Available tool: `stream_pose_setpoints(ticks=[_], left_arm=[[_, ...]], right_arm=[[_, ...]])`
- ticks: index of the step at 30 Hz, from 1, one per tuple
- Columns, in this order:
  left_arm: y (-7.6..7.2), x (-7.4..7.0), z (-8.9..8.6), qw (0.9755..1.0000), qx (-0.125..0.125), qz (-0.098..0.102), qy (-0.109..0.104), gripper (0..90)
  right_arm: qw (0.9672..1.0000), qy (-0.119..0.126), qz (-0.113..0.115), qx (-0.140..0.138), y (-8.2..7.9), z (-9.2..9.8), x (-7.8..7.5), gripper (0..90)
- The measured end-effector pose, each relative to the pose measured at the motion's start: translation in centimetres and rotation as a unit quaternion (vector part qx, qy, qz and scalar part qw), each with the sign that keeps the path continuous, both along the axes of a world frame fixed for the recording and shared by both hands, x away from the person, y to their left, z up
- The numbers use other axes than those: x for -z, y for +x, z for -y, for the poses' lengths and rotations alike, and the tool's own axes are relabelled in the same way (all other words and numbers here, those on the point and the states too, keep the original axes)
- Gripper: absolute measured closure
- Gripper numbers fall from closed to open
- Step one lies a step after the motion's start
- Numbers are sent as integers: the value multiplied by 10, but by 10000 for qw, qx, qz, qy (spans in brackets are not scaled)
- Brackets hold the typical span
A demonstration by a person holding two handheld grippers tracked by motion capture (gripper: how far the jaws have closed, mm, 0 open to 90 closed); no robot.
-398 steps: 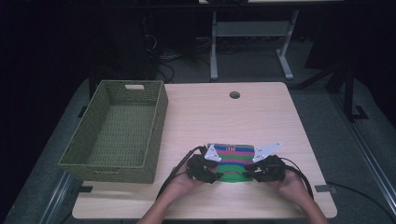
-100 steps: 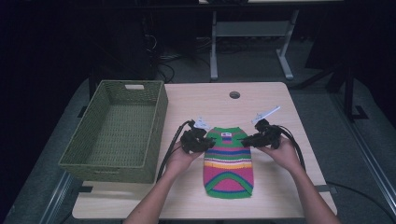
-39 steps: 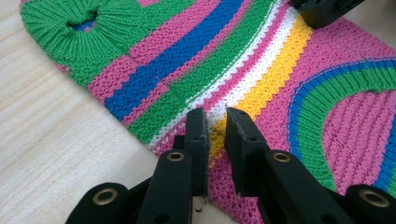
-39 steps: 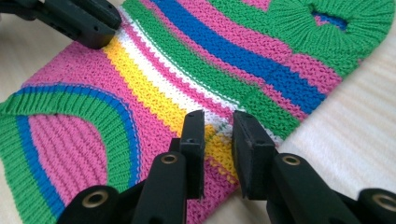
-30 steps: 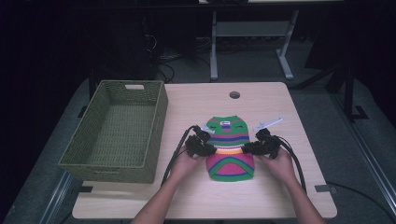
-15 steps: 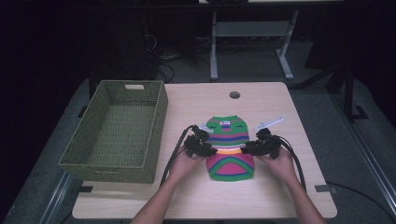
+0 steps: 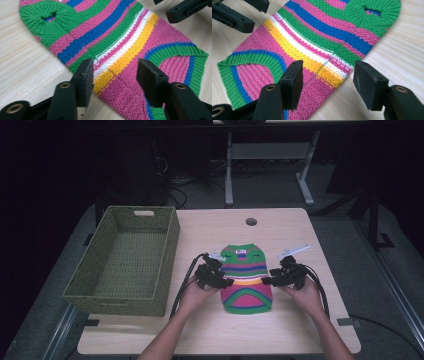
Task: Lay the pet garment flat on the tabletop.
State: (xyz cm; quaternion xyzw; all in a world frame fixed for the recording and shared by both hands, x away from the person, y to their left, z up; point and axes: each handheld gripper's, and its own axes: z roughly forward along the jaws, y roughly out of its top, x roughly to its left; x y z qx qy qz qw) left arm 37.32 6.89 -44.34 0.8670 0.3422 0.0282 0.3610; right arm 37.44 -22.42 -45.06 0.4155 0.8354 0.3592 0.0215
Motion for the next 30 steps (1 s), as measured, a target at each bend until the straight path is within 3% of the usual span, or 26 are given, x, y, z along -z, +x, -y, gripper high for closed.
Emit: stream_pose_setpoints(ticks=[5, 10, 20, 28, 30], left_arm=[[-3, -2, -4, 10000, -24, 43, -41, 377], [-5, -4, -8, 9996, -137, -3, -264, 317], [-15, -7, -11, 9997, -132, 192, -61, 258], [-23, -9, -15, 9997, -85, 205, -118, 246], [-27, -10, -16, 9995, -76, 295, -128, 247]], right_arm=[[10000, 40, 40, 23, 0, 5, -3, 342], [9999, 106, -7, 41, -2, 9, -4, 306], [10000, 80, 14, 22, -8, 18, -10, 276], [9999, 75, 83, -20, -16, 23, -16, 263], [9999, 73, 139, 13, -18, 26, -17, 262]])
